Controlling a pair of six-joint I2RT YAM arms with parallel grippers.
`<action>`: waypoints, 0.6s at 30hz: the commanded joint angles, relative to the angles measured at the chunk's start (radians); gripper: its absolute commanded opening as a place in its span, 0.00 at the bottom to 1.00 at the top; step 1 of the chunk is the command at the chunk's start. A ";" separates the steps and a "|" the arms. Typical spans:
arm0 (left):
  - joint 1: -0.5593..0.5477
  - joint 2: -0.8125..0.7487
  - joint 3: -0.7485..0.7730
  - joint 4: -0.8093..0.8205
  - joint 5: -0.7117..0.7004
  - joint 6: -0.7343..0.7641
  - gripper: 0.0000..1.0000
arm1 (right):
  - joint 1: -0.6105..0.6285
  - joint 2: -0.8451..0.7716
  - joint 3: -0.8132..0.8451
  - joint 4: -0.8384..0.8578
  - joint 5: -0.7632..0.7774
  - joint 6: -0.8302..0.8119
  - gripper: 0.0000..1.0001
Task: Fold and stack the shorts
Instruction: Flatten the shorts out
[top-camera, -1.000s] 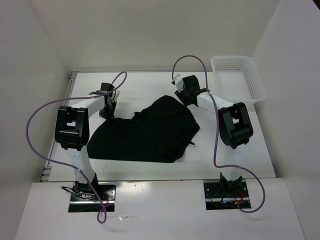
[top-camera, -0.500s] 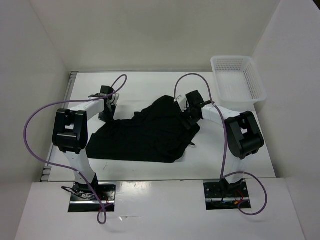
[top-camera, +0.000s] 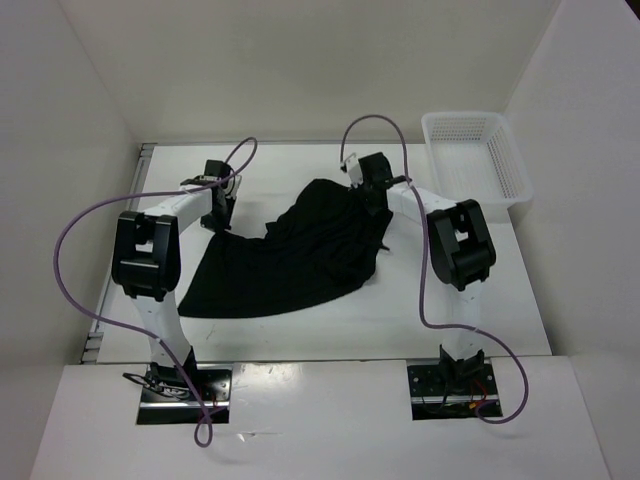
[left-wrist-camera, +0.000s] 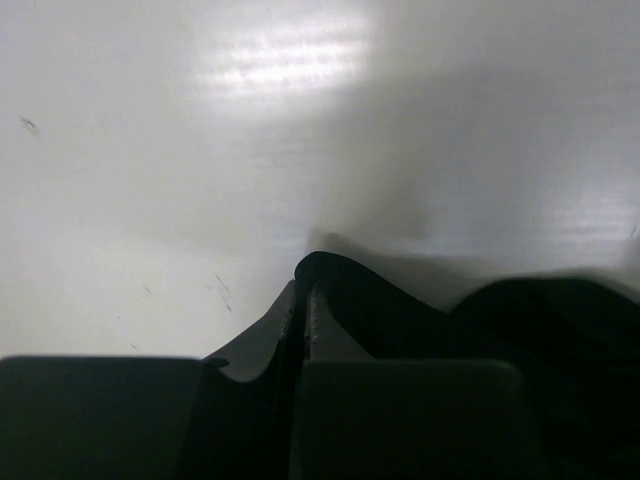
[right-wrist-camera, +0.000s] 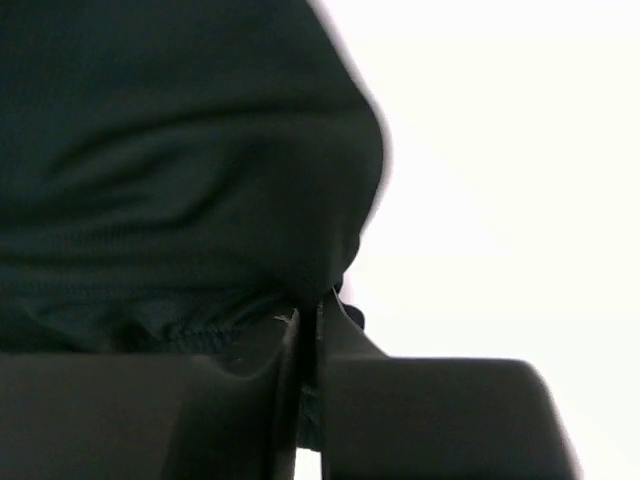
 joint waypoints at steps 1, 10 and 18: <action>-0.005 0.062 0.088 0.031 -0.046 0.003 0.00 | -0.017 0.066 0.233 0.138 0.118 0.060 0.10; 0.005 0.122 0.210 0.033 -0.094 0.003 0.00 | -0.017 -0.074 0.309 -0.004 -0.127 0.075 0.78; 0.005 0.131 0.179 0.033 -0.126 0.003 0.00 | -0.017 -0.294 0.032 -0.255 -0.510 0.057 0.68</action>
